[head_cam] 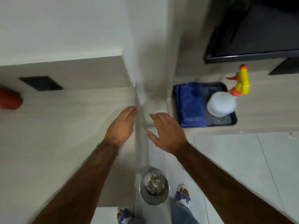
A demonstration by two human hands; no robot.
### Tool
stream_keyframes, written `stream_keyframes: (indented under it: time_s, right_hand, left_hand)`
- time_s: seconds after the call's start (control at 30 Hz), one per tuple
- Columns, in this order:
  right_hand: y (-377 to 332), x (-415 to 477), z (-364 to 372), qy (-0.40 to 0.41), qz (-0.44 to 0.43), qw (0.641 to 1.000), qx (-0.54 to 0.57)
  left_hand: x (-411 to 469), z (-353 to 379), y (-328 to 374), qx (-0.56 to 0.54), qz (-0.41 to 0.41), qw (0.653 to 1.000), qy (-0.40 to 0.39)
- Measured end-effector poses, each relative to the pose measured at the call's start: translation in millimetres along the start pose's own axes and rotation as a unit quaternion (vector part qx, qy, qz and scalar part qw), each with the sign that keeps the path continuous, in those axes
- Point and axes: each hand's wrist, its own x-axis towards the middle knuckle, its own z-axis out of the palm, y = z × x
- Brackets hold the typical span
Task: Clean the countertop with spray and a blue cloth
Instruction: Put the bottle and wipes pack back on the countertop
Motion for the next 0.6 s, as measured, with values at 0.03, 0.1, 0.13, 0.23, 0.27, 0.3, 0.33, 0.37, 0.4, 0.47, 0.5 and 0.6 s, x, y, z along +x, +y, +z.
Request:
stream_keyframes:
  time_s: [0.03, 0.1, 0.13, 0.23, 0.27, 0.3, 0.33, 0.37, 0.4, 0.47, 0.5, 0.6]
  right_hand:
    - [-14.7, 7.1, 9.5, -0.024, -0.014, 1.0, -0.008]
    - [-43.0, 22.2, 28.9, -0.058, -0.037, 0.997, -0.031]
    - [-59.9, 30.6, 39.3, -0.066, -0.048, 0.996, -0.039]
    - [-109.9, 54.7, 66.8, -0.08, -0.071, 0.993, -0.053]
    - [-127.6, 63.4, 76.8, -0.079, -0.077, 0.992, -0.056]
    - [-139.7, 69.6, 84.7, -0.075, -0.078, 0.992, -0.06]
    - [-155.1, 76.5, 94.7, -0.073, -0.081, 0.992, -0.064]
    - [-172.9, 83.8, 106.2, -0.072, -0.081, 0.992, -0.068]
    - [-185.7, 88.9, 115.2, -0.066, -0.073, 0.993, -0.069]
    - [-218.3, 103.0, 135.5, -0.045, -0.045, 0.996, -0.061]
    - [-231.8, 111.0, 143.6, -0.036, -0.028, 0.998, -0.054]
    - [-263.0, 134.3, 162.9, -0.023, -0.001, 0.998, -0.052]
  left_hand:
    - [-17.1, -7.2, -19.0, 0.003, -0.018, 1.0, 0.013]
    - [-48.1, -22.4, -53.8, 0.027, -0.064, 0.997, 0.023]
    - [-64.3, -30.0, -72.8, 0.043, -0.09, 0.995, 0.025]
    - [-113.4, -48.9, -128.4, 0.09, -0.158, 0.983, 0.036]
    - [-130.7, -54.5, -148.6, 0.101, -0.185, 0.977, 0.038]
    - [-143.6, -58.3, -163.9, 0.107, -0.216, 0.97, 0.037]
    - [-159.2, -62.2, -182.1, 0.111, -0.251, 0.961, 0.033]
    - [-176.2, -66.8, -202.0, 0.113, -0.289, 0.95, 0.029]
    - [-190.0, -69.0, -218.1, 0.115, -0.323, 0.939, 0.025]
    - [-221.7, -74.2, -255.8, 0.111, -0.386, 0.916, 0.027]
    - [-233.7, -76.5, -273.3, 0.106, -0.405, 0.907, 0.031]
    - [-248.2, -85.3, -315.7, 0.1, -0.417, 0.902, 0.045]
